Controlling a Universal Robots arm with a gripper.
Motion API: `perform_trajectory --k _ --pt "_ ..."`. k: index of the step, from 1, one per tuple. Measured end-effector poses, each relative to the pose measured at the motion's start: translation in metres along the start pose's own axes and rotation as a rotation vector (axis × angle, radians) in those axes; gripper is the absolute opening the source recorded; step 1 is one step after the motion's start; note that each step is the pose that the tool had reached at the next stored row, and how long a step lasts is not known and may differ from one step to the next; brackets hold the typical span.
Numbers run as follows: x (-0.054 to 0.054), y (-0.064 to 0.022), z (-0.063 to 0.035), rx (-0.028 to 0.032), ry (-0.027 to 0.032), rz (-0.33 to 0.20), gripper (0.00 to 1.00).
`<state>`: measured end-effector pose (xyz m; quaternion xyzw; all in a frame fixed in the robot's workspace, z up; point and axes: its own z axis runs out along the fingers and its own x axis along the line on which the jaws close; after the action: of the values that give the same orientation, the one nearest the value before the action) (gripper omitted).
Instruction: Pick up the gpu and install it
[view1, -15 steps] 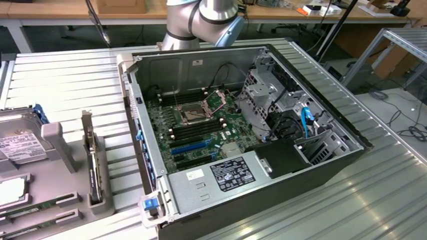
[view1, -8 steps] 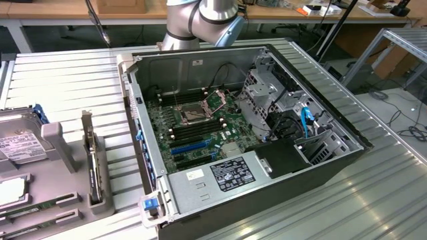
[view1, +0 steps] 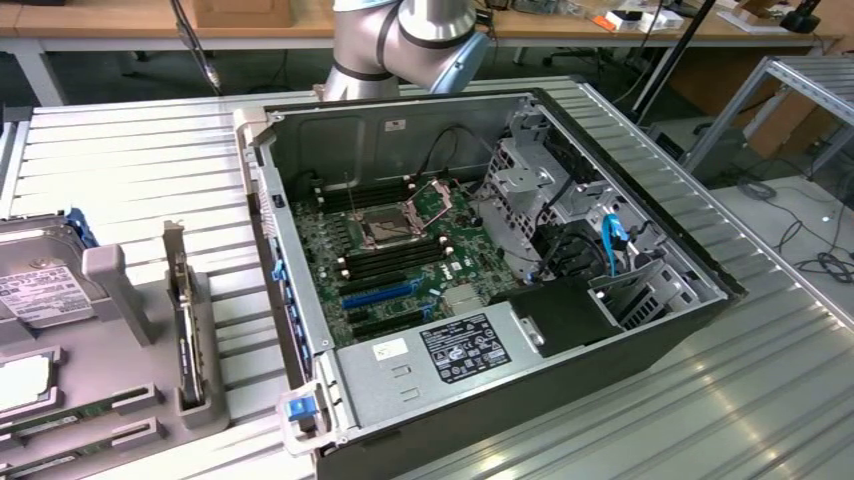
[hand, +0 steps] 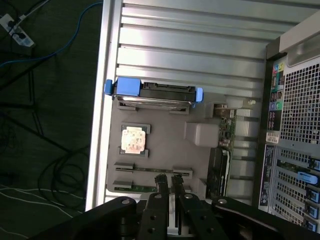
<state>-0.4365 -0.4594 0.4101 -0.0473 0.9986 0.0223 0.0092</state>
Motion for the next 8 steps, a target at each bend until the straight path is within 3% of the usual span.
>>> perform_trajectory --k 8 --pt "0.0000 0.0000 0.0000 0.0000 0.0000 0.000 0.10"
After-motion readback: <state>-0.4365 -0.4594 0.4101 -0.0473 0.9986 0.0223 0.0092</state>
